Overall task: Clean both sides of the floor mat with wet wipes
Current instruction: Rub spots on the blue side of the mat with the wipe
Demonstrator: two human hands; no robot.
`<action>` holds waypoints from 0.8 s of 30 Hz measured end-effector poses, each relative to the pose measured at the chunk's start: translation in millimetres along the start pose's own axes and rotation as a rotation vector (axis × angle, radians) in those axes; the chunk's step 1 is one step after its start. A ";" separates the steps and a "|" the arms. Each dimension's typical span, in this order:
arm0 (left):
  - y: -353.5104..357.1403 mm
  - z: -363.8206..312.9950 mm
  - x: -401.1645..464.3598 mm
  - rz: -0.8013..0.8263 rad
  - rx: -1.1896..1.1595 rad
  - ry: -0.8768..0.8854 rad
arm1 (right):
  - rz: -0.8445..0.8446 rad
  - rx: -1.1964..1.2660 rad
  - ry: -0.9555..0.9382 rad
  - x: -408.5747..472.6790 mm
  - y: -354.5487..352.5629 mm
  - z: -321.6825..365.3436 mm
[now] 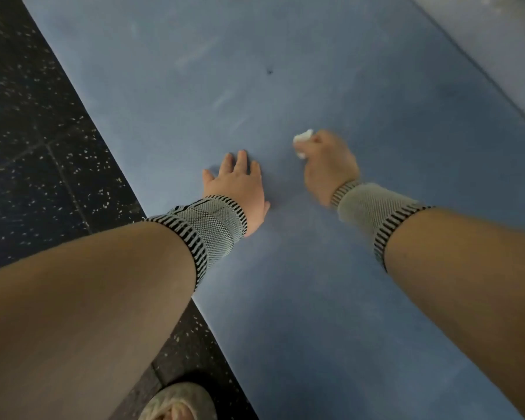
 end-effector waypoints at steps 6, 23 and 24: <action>-2.8 -8.7 -3.8 -0.065 -0.091 -0.039 | -0.144 -0.005 0.073 -38.8 -10.9 -36.3; -18.2 -82.4 42.0 -0.341 -0.543 -0.108 | -0.217 -0.102 0.425 -57.4 0.1 -105.2; -10.8 -103.3 29.6 -0.297 -0.561 -0.001 | -0.218 -0.098 0.421 -57.4 -0.5 -105.7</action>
Point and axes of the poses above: each hand's wrist, its own x-axis towards the middle knuckle, its own y-axis out of the palm, z = x × y, the point moved 1 cm from there along x, towards the middle knuckle, and after that the axes turned 6 degrees about -x, right-handed, at the moved point
